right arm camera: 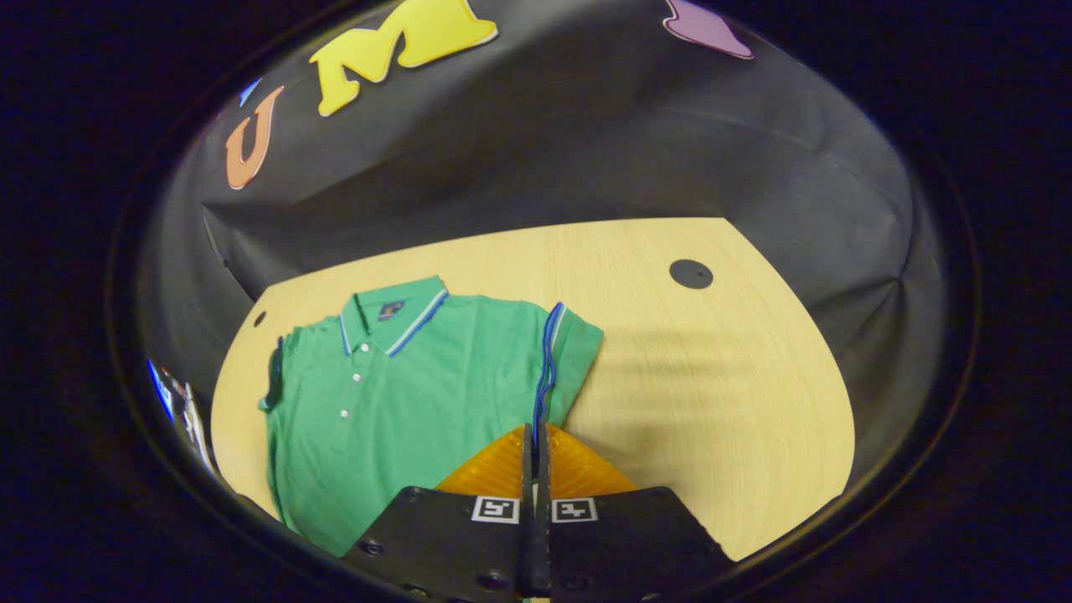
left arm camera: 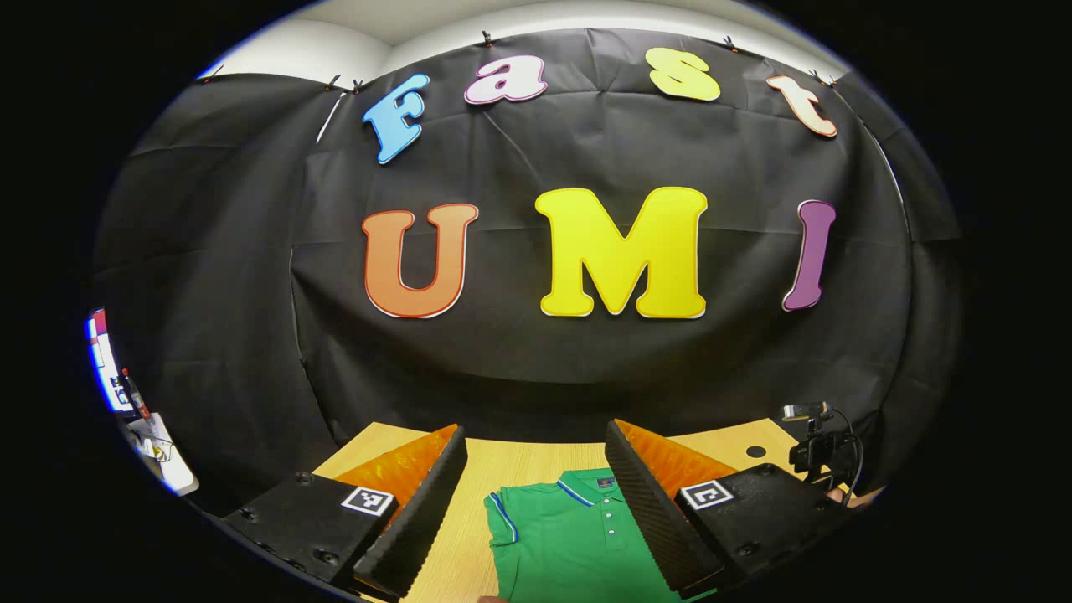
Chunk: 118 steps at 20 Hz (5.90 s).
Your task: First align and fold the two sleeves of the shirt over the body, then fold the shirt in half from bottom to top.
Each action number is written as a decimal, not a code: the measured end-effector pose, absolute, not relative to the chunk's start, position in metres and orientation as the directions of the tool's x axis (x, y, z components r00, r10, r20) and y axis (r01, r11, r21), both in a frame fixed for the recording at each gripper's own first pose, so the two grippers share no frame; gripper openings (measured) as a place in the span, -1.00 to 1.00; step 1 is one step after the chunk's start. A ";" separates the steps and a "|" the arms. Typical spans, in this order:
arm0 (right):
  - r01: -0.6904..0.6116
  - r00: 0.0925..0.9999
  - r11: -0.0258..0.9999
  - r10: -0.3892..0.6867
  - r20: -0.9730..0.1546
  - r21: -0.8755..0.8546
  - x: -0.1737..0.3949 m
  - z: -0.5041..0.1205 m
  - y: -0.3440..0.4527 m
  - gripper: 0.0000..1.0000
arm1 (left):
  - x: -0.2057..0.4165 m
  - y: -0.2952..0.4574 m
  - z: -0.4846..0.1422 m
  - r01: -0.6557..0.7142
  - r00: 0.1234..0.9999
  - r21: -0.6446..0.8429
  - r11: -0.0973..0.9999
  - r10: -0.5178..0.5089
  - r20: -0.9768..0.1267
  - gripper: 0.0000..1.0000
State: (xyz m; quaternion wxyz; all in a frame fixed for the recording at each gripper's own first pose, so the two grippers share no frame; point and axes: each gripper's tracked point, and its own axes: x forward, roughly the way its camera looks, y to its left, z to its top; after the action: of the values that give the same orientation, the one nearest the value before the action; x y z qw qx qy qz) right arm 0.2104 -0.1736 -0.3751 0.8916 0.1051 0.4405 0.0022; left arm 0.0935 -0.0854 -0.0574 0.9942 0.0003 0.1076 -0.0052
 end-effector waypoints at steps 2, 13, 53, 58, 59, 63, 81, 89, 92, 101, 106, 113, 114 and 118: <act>0.057 0.627 0.981 0.110 -0.771 0.186 0.215 -0.361 -0.154 -1.00 | 0.090 -0.081 -0.057 0.000 0.976 -0.016 1.000 -0.003 -0.218 1.00; -0.139 0.629 0.974 0.226 -0.744 0.178 0.235 -0.341 -0.015 -1.00 | 0.067 -0.029 -0.065 -0.084 0.964 -0.029 0.996 0.074 -0.254 1.00; -0.047 0.753 0.997 0.070 -0.655 0.053 0.080 -0.239 -0.091 0.92 | 0.190 -0.031 -0.414 0.079 0.371 0.010 0.997 -0.020 -0.928 1.00; -0.056 0.754 0.997 0.074 -0.653 0.049 0.082 -0.239 -0.093 0.92 | 0.191 -0.028 -0.422 0.082 0.348 0.027 0.996 -0.003 -0.938 0.32; -0.052 0.755 0.997 0.074 -0.652 0.053 0.082 -0.241 -0.094 0.92 | 0.191 -0.025 -0.421 0.073 0.351 0.034 0.997 0.007 -0.936 -0.05; -0.037 0.754 0.997 0.072 -0.653 0.067 0.085 -0.242 -0.102 0.93 | 0.187 -0.027 -0.418 0.053 0.342 -0.046 0.998 -0.061 -0.938 -0.85; 0.036 0.820 0.999 -0.007 -0.573 0.039 0.059 -0.204 -0.124 0.92 | 0.202 -0.154 -0.299 0.121 0.519 -0.274 0.954 -0.296 -0.802 -0.59; 0.012 0.866 0.998 0.024 -0.500 0.067 0.060 -0.180 -0.112 0.92 | 0.173 -0.114 -0.219 0.116 0.681 -0.223 0.968 -0.241 -0.691 1.00; -0.032 0.878 0.998 0.056 -0.475 0.058 0.056 -0.167 -0.099 0.92 | 0.149 -0.088 -0.181 0.095 0.755 -0.203 0.975 -0.204 -0.623 1.00; -0.127 0.862 0.992 0.100 -0.497 -0.021 -0.002 -0.181 -0.081 0.93 | 0.016 -0.038 -0.177 0.151 0.812 -0.137 0.979 -0.201 -0.548 1.00; -0.107 0.804 0.994 0.084 -0.589 -0.005 -0.052 -0.225 -0.085 0.92 | -0.056 -0.028 -0.215 0.135 0.784 -0.145 0.980 -0.196 -0.589 1.00; -0.011 0.671 1.000 -0.007 -0.742 -0.020 -0.117 -0.306 -0.112 0.92 | -0.125 -0.011 -0.292 0.133 0.694 -0.129 0.983 -0.185 -0.696 1.00; -0.013 0.659 0.999 -0.019 -0.752 -0.037 -0.122 -0.314 -0.116 0.92 | -0.130 -0.007 -0.303 0.128 0.678 -0.120 0.984 -0.176 -0.714 1.00; 0.051 0.589 0.999 -0.022 -0.808 0.010 -0.142 -0.352 -0.118 0.90 | -0.154 -0.007 -0.343 0.133 0.620 -0.121 0.984 -0.178 -0.764 1.00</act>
State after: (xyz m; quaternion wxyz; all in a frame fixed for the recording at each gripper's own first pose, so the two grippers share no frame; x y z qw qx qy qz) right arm -0.1423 -0.1178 -0.3517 0.8912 0.0161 0.4529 -0.0204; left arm -0.1536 -0.0074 -0.3428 0.8996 -0.0263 0.4274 -0.0863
